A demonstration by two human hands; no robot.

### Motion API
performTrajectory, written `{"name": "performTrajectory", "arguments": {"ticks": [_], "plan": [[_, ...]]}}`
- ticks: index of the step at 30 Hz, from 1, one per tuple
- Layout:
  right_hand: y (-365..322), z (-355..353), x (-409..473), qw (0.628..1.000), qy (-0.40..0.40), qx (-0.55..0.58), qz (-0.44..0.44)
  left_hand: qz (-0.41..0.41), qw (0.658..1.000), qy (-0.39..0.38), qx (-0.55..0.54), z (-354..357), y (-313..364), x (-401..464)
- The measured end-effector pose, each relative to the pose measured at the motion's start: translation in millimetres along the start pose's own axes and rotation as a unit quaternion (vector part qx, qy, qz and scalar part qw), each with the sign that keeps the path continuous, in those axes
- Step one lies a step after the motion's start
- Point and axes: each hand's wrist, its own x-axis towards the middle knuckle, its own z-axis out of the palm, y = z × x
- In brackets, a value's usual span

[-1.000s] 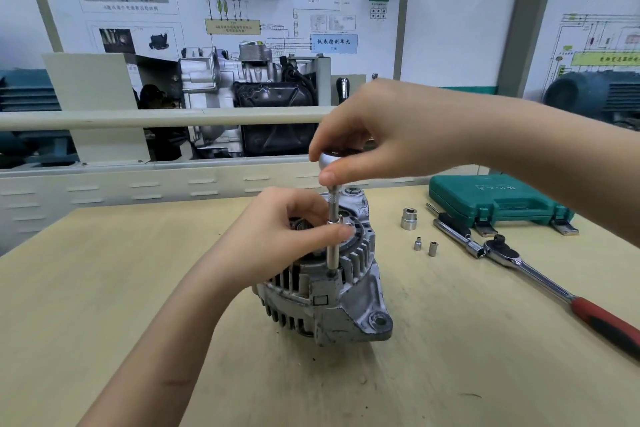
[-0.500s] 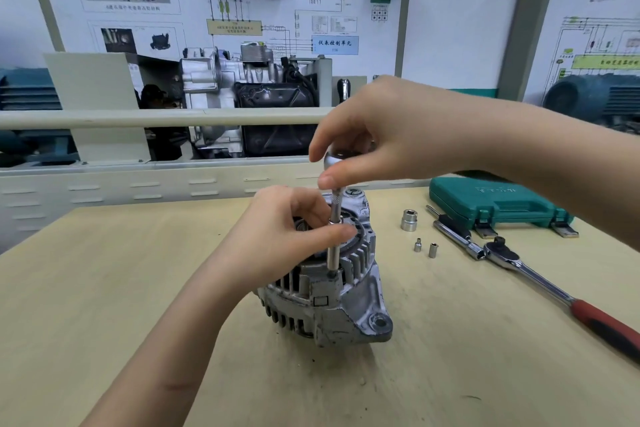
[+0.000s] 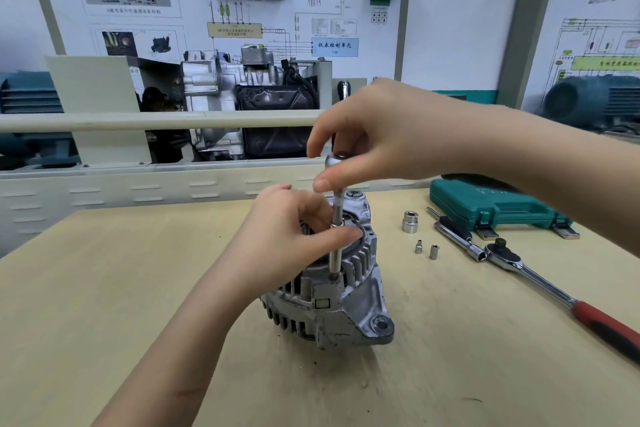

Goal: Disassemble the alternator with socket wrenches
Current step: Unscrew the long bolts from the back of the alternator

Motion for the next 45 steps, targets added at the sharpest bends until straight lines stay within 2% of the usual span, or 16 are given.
{"name": "performTrajectory", "arguments": {"ticks": [3,7,9,13,17,20,27,31,35,38,45], "plan": [[-1.2,1.5,0.3,1.000,0.001,-0.005,-0.005,-0.005,1.000,-0.007,-0.017,-0.5,-0.5,0.0],[-0.1,0.5,-0.5,1.000,-0.010,0.015,-0.010,-0.007,0.994,-0.092,-0.060,-10.3,-0.8,0.3],[1.0,0.4,-0.7,0.999,-0.021,0.030,-0.017,-0.006,0.991,-0.110,-0.071,-12.3,-1.0,0.6],[2.7,-0.4,-1.5,0.998,-0.027,0.048,-0.024,-0.012,0.995,-0.076,-0.058,-10.6,0.7,0.3],[1.9,1.8,-2.1,0.999,0.005,0.030,-0.018,-0.009,1.000,-0.017,-0.002,-3.7,-1.6,-0.5],[2.1,4.0,-3.2,0.999,0.020,0.023,-0.017,0.001,1.000,-0.005,0.003,-0.7,-1.6,0.9],[5.3,1.8,-3.5,0.997,-0.007,0.068,-0.037,-0.008,0.992,-0.104,-0.074,-8.1,-1.8,1.0],[3.4,0.7,-3.9,0.996,-0.007,0.080,-0.034,-0.014,0.993,-0.093,-0.065,-10.0,-0.4,0.2],[-0.5,2.8,-2.8,0.999,0.021,0.040,-0.017,-0.010,0.999,-0.040,0.020,-3.5,1.1,-0.1],[-2.0,4.8,-3.2,0.999,0.029,0.037,-0.011,-0.007,0.999,-0.029,0.028,-1.4,2.4,-0.5],[2.0,4.7,-2.0,0.997,0.008,0.065,-0.029,-0.012,0.991,-0.121,-0.059,-13.7,0.6,-0.7]]}}
